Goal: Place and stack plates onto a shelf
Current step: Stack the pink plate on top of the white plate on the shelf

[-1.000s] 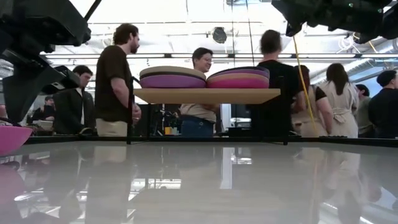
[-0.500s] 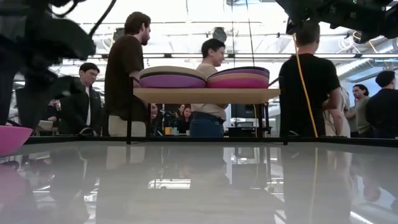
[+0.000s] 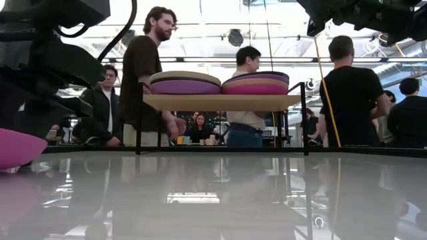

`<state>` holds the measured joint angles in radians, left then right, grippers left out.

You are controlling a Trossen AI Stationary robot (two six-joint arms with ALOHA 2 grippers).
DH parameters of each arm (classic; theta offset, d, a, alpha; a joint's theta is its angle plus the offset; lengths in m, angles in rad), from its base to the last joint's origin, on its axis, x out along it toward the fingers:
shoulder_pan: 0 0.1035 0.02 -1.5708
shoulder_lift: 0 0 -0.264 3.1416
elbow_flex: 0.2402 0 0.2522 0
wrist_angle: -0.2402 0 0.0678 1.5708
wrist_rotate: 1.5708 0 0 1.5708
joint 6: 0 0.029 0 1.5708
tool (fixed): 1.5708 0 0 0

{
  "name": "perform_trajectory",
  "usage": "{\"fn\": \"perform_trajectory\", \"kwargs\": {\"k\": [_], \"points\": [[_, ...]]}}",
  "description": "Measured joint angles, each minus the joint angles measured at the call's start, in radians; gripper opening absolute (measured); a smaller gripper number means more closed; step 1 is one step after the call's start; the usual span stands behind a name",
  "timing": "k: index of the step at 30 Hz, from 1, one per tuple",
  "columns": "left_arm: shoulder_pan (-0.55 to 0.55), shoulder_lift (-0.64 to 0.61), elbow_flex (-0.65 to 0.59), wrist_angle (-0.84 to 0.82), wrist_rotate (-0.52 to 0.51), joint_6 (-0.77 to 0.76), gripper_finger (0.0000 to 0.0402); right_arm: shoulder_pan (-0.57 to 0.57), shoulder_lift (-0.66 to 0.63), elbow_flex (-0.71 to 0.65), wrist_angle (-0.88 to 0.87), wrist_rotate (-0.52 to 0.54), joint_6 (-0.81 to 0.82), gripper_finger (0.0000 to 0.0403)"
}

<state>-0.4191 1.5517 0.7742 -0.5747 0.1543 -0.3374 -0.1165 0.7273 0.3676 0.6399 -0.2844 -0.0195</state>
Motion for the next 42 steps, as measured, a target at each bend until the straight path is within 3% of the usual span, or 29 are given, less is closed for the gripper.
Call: {"fn": "perform_trajectory", "kwargs": {"k": [7, 15, 18, 23, 32, 42], "points": [[0.010, -0.004, 0.003, 0.005, 0.041, 0.000, 0.0016, 0.000, 0.000, 0.000, 0.000, 0.001, 0.000, 0.0112], [0.111, -0.072, 0.084, -0.060, 0.011, 0.004, 0.0011, 0.000, 0.000, 0.000, 0.001, 0.072, -0.020, 0.0112], [0.169, -0.112, 0.169, -0.132, -0.067, 0.034, 0.0010, 0.000, 0.000, 0.001, 0.004, 0.079, -0.022, 0.0112], [0.300, -0.142, 0.348, -0.292, -0.282, 0.043, 0.0010, 0.000, 0.000, 0.001, 0.006, 0.076, -0.022, 0.0112], [0.560, -0.145, 0.629, -0.291, -0.318, 0.135, 0.0010, 0.000, 0.000, 0.001, 0.006, 0.076, -0.038, 0.0112], [0.873, -0.145, 0.770, -0.274, -0.321, 0.121, 0.0010, -0.001, 0.003, 0.001, 0.006, 0.080, -0.088, 0.0112]]}}
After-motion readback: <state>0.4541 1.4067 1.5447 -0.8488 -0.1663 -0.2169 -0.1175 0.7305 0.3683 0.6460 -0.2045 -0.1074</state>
